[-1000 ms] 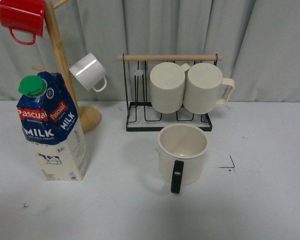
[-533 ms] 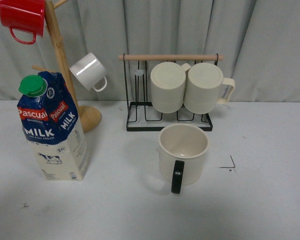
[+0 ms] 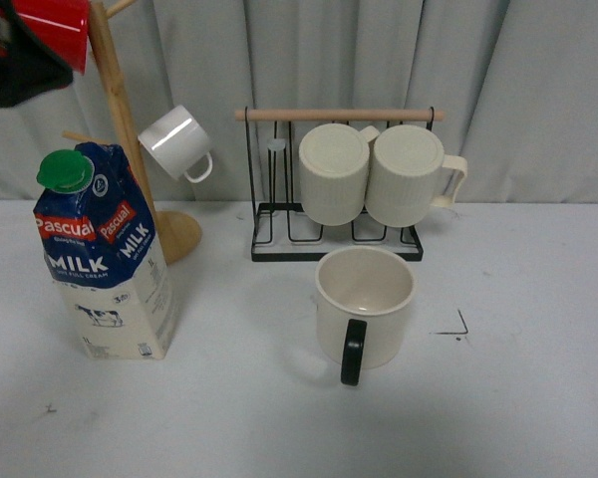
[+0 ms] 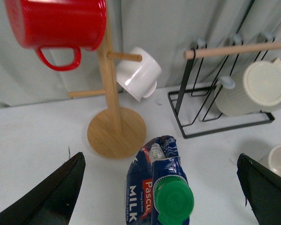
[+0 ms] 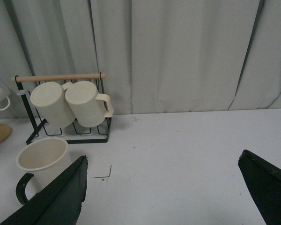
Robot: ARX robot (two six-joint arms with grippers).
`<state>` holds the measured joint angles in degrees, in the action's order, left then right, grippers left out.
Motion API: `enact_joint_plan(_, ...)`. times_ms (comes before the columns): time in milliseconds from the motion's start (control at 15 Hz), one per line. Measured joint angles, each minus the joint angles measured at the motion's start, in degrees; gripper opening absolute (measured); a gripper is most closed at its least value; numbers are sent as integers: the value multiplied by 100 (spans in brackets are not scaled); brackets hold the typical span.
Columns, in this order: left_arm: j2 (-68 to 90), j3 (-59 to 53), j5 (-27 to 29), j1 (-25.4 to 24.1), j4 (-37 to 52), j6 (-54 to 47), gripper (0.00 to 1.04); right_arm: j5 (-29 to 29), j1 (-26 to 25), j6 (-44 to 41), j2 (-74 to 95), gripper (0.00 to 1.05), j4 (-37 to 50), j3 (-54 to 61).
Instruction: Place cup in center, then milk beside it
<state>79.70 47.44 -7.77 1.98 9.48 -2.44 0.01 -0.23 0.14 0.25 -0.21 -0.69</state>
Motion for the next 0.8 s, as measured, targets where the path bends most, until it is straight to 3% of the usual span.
enact_joint_plan(267,973,529,-286,129,42,-146,98,-2,0,0,0,98,0,0)
enact_joint_plan(800,1987,699,269,151,-162,-302,98,-2,0,2,0,98,0,0)
